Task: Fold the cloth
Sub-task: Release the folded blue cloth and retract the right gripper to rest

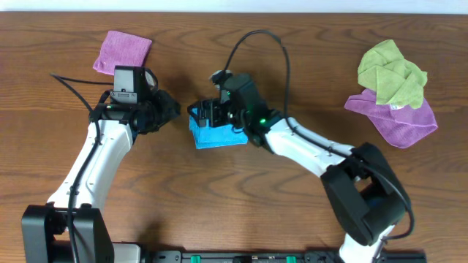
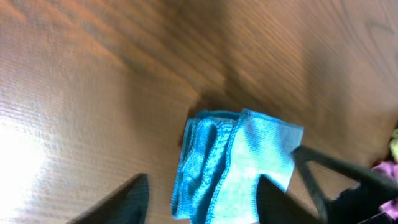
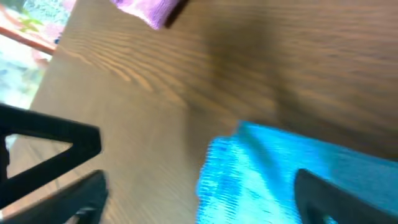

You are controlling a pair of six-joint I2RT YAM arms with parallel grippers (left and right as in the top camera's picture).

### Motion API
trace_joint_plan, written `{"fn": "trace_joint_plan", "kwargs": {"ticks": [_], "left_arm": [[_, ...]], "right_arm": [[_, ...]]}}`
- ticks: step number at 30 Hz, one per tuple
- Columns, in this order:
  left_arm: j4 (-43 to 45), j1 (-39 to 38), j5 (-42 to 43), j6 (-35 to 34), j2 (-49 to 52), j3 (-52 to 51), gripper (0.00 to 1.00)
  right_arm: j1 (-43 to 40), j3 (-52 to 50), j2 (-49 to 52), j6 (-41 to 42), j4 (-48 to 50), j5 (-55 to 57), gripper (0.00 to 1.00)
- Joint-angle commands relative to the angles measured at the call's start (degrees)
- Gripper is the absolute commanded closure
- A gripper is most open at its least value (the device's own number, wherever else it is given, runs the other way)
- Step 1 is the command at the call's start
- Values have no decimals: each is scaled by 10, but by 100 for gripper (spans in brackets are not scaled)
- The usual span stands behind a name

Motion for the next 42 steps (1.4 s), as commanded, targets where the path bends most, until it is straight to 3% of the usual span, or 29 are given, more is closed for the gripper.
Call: {"fn": "trace_joint_plan", "kwargs": {"ticks": [1, 6, 8, 14, 19, 27, 42], "left_arm": [[-9, 2, 11, 3, -11, 11, 32], [-14, 2, 32, 1, -11, 11, 7], [-15, 2, 46, 1, -11, 11, 2], [-19, 2, 82, -10, -11, 11, 5], [-24, 2, 93, -19, -11, 11, 5], [-35, 1, 114, -32, -11, 10, 5], [-60, -40, 123, -66, -10, -36, 5]], "right_arm": [[-26, 12, -45, -38, -23, -3, 1], [-73, 12, -115, -137, -145, -5, 1], [-92, 12, -147, -182, -202, -5, 1], [-169, 11, -268, -316, -398, 35, 1], [-219, -2, -343, -351, -459, 83, 1], [-276, -120, -465, -331, -477, 80, 1], [-277, -403, -790, -158, -474, 72, 1]]}}
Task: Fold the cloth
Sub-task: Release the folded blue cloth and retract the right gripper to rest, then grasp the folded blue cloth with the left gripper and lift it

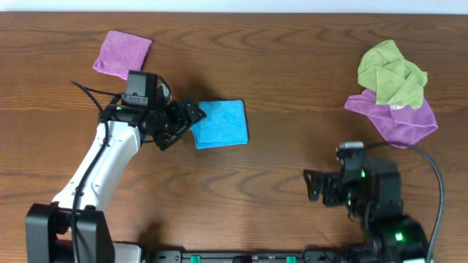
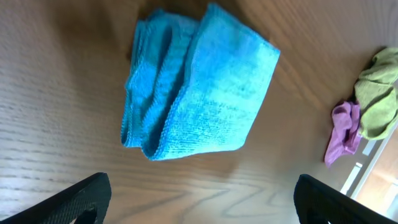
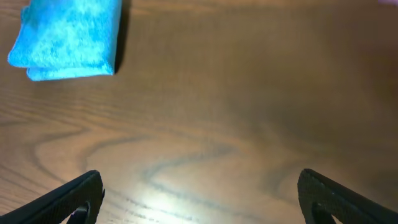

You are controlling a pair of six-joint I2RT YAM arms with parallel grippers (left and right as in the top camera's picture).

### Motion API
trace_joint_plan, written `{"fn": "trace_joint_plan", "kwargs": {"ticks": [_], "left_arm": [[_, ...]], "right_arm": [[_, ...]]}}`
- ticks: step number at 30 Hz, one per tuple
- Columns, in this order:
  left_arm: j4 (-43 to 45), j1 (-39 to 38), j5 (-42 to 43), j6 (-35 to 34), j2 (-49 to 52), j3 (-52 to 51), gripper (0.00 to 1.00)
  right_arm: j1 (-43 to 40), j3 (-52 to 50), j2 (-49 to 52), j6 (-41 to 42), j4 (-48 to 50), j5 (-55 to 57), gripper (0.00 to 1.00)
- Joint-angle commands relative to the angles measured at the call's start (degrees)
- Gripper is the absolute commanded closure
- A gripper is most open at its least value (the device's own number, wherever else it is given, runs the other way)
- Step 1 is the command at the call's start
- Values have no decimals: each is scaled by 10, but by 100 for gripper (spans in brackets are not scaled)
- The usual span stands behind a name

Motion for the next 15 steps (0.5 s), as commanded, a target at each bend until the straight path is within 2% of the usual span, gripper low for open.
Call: {"fn": "trace_joint_plan", "kwargs": {"ticks": [1, 6, 15], "left_arm": [[-1, -3, 4, -18, -9, -37, 5], [36, -4, 19, -36, -9, -92, 5], [200, -22, 22, -122, -9, -196, 5]], "right_arm": [[-4, -26, -57, 42, -10, -7, 1], [-4, -32, -91, 52, -32, -7, 1], [-4, -32, -89, 56, -32, -6, 1]]}}
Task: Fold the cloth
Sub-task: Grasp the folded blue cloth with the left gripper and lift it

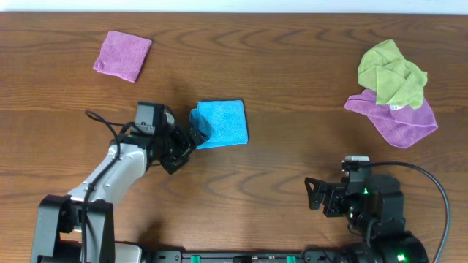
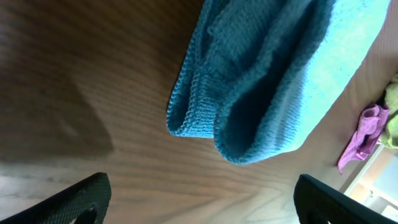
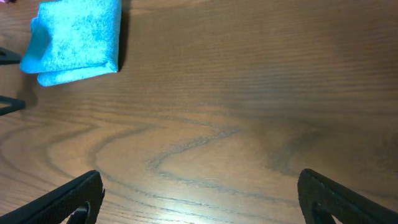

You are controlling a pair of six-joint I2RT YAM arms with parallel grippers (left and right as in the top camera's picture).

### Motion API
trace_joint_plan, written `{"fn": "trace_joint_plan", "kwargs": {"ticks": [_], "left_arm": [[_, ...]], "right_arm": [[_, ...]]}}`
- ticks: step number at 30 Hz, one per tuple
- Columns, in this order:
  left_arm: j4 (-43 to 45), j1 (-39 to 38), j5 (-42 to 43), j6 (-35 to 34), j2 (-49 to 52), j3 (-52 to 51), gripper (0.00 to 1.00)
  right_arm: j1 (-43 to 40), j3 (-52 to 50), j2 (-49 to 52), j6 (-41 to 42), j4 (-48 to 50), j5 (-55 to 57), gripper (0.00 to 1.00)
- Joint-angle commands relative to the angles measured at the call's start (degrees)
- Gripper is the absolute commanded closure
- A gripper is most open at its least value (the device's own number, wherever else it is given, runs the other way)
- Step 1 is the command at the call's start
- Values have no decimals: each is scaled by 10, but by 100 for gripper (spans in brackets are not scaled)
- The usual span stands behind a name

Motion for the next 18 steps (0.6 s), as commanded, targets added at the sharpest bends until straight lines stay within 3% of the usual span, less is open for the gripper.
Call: {"fn": "trace_joint_plan", "kwargs": {"ticks": [1, 5, 7, 15, 18], "left_arm": [[38, -10, -3, -45, -7, -25, 4], [100, -21, -27, -79, -7, -52, 0], [116, -26, -42, -90, -2, -58, 6], [206, -45, -49, -116, 59, -58, 11], [239, -51, -47, -120, 89, -58, 20]], "right_arm": [[-4, -2, -2, 10, 0, -5, 1], [-4, -2, -2, 10, 0, -5, 1], [-4, -2, -2, 10, 0, -5, 1], [-4, -2, -2, 10, 0, -5, 1], [-4, -2, -2, 10, 0, -5, 1]]}}
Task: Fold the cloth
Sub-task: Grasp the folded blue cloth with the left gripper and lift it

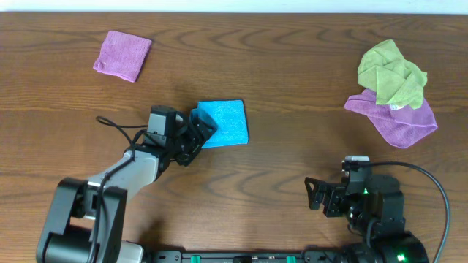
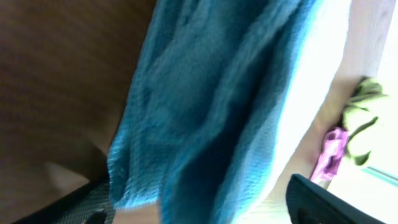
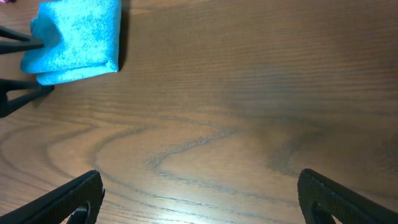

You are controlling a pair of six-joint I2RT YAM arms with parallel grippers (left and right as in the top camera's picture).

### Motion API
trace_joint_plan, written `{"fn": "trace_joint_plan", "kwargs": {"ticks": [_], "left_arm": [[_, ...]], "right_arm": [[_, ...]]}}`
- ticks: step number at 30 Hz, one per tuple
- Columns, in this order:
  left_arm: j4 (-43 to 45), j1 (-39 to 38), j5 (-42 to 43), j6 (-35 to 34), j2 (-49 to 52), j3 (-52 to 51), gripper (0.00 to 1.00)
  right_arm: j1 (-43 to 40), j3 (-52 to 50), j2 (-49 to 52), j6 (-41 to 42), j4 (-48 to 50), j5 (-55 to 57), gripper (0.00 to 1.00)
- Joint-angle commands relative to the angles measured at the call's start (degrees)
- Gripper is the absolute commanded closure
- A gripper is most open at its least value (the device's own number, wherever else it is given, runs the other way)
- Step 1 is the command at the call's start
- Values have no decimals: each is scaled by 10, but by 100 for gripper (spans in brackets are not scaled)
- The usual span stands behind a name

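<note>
A blue cloth lies folded in a small square on the wooden table. It also shows at the top left of the right wrist view as the blue cloth. My left gripper is open, low at the cloth's left folded edge. Close up, the blue cloth fills the left wrist view, and the left gripper has the layered edge between its spread fingers. My right gripper is open near the front right, and the right gripper has only bare table beneath it.
A folded purple cloth lies at the far left. At the far right a crumpled green cloth rests on a crumpled purple cloth.
My left gripper has moved right and lower, so the blue cloth's folded edge now lies between its open fingers. The cloth and the right arm have not moved.
At first my right gripper was over the blue cloth with the left gripper open beside it. Then the right arm was back at the front right, the cloth lay folded, and the left gripper stood open at its left edge, closing in since.
</note>
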Motion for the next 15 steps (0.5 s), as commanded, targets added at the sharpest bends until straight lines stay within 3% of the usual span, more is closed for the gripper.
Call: {"fn": "trace_joint_plan", "kwargs": {"ticks": [1, 3, 8, 11, 15], "left_arm": [[14, -9, -19, -9, 46, -6, 22], [35, -12, -19, -8, 60, -6, 35], [127, -12, -19, -8, 66, -6, 94], [188, -10, -19, -11, 66, 3, 94], [194, 5, -20, -14, 66, 70, 94]], "right_arm": [[-4, -2, -2, 10, -1, -5, 1], [-4, -2, -2, 10, -1, -5, 1], [-4, -2, -2, 10, -1, -5, 1], [-4, -2, -2, 10, -1, -5, 1], [-4, -2, -2, 10, -1, -5, 1]]}}
